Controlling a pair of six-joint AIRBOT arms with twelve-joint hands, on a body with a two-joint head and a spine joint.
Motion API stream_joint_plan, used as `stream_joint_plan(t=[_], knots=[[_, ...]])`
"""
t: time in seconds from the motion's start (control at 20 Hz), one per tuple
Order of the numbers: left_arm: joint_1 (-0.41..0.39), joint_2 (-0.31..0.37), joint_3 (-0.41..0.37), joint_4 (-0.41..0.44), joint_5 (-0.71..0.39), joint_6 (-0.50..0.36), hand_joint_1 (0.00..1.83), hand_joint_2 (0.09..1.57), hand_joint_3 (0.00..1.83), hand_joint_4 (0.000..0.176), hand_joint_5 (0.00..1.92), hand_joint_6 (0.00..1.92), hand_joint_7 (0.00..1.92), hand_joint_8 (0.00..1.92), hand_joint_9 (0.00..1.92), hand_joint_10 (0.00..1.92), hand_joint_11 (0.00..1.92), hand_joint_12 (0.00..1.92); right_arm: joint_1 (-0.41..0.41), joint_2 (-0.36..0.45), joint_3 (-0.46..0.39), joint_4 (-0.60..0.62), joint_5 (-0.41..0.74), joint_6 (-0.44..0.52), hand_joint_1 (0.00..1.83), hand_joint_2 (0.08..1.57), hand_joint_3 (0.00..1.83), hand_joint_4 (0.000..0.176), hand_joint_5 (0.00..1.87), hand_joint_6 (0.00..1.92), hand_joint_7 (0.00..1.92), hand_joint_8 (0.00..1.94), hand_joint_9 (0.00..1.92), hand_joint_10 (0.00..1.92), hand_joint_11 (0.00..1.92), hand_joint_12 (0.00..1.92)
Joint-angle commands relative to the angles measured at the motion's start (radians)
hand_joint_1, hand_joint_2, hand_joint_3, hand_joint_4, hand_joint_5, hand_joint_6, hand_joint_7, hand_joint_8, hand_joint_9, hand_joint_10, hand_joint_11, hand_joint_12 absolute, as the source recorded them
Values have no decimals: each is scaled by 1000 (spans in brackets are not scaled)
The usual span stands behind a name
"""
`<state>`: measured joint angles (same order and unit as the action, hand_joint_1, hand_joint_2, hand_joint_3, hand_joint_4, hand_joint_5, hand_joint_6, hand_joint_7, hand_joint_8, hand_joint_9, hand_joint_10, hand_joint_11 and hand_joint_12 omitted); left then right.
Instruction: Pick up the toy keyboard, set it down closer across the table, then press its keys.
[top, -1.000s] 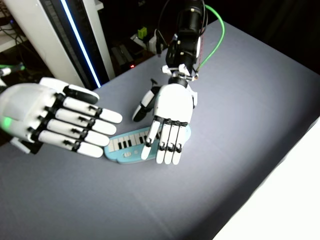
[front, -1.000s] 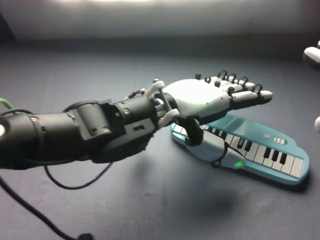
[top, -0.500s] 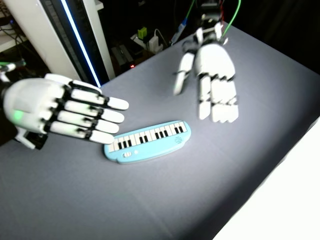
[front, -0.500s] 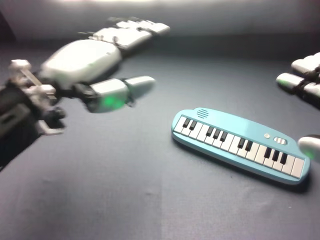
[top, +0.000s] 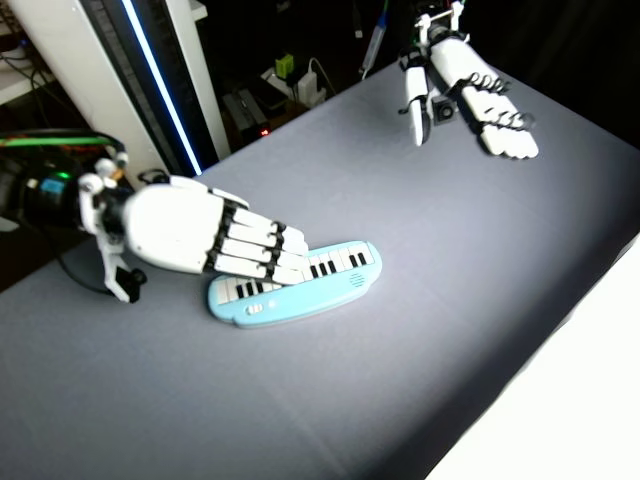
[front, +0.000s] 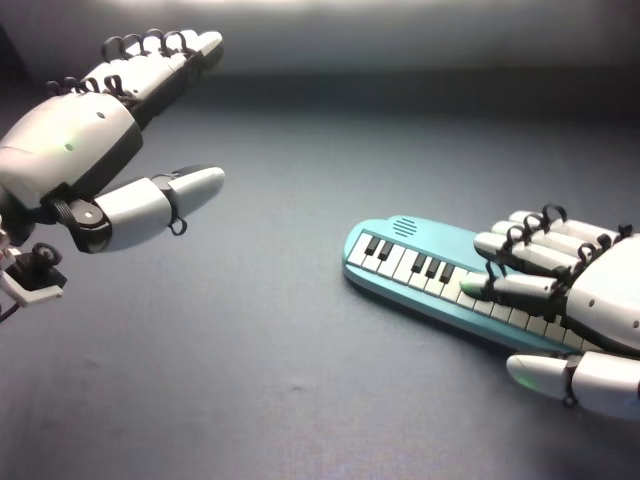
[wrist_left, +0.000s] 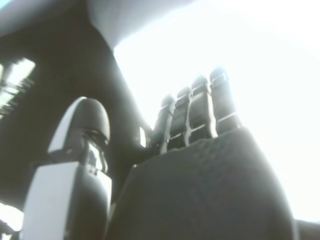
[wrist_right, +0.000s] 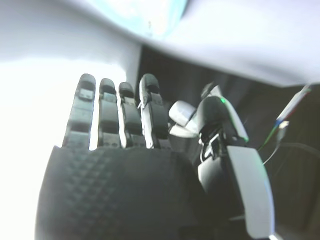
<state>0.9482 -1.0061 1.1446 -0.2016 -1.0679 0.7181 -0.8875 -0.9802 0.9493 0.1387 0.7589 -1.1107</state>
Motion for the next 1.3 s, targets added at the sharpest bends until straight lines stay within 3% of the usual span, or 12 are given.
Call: stream_joint_plan(t=[0.0, 0.05, 0.15, 0.3, 0.5, 0.55, 0.75, 0.8, 0.85, 1.0, 1.15, 1.25], knots=[[-9, -3, -2, 7, -112, -2, 547, 1366, 0, 19, 0, 0, 0, 0, 0, 0, 0, 0, 18, -5, -2, -13, 88, -12, 4, 1356, 0, 21, 477, 33, 27, 0, 0, 0, 0, 0], [-9, -5, -2, 8, -114, -2, 548, 1364, 0, 22, 0, 0, 0, 0, 0, 0, 0, 0, 20, -8, -1, -12, 76, -24, 0, 1346, 0, 0, 545, 22, 45, 0, 0, 0, 0, 0], [-9, -5, -3, 9, -118, -2, 525, 1368, 0, 19, 0, 0, 0, 0, 0, 0, 0, 0, 20, -8, -1, -11, 75, -25, 0, 1344, 0, 0, 504, 0, 25, 0, 0, 0, 0, 0], [-4, -4, -4, 5, -125, -3, 515, 1366, 0, 34, 0, 0, 0, 0, 0, 0, 0, 0, 21, 0, -6, -1, 96, -25, 47, 1364, 4, 0, 367, 0, 0, 0, 0, 0, 0, 0], [-1, -1, -6, 5, -129, -3, 553, 1371, 0, 20, 0, 0, 0, 0, 0, 0, 0, 0, 20, 42, -33, 1, 136, -25, 45, 1403, 14, 10, 133, 0, 0, 0, 0, 0, 0, 0], [1, 0, -7, 4, -131, -4, 552, 1372, 0, 27, 0, 0, 0, 0, 0, 0, 0, 0, 19, 44, -35, 1, 136, -25, 93, 1413, 8, 0, 169, 18, 0, 0, 0, 0, 0, 0], [1, -1, -7, 3, -131, -4, 549, 1369, 0, 37, 0, 0, 0, 0, 0, 0, 0, 0, -10, 44, -34, 20, 117, -26, 6, 1406, 0, 0, 302, 36, 0, 0, 0, 0, 0, 0], [1, -1, -7, 3, -131, -4, 549, 1370, 0, 39, 0, 0, 0, 0, 0, 0, 0, 0, -17, 44, -33, 29, 111, -29, 0, 1381, 0, 18, 360, 24, 0, 0, 0, 0, 0, 0], [1, -1, -8, 3, -131, -4, 551, 1373, 1, 36, 0, 0, 0, 0, 0, 0, 0, 0, -25, 44, -32, 47, 108, -38, 0, 1377, 0, 0, 473, 25, 23, 0, 0, 0, 0, 0], [1, -1, -8, 3, -129, -4, 549, 1362, 0, 27, 0, 0, 0, 0, 0, 0, 0, 0, -28, 44, -31, 65, 107, -52, 0, 1373, 0, 0, 578, 21, 114, 12, 0, 0, 0, 0], [2, -1, -8, 3, -129, -4, 566, 1360, 0, 24, 0, 0, 0, 0, 0, 0, 0, 0, -28, 45, -31, 66, 114, -52, 21, 1373, 0, 0, 601, 23, 144, 16, 0, 0, 0, 0], [2, -1, -8, 3, -131, -4, 554, 1366, 0, 18, 0, 0, 0, 0, 0, 0, 0, 0, -28, 52, -34, 67, 126, -52, 43, 1388, 3, 0, 486, 2, 104, 1, 0, 0, 0, 0]])
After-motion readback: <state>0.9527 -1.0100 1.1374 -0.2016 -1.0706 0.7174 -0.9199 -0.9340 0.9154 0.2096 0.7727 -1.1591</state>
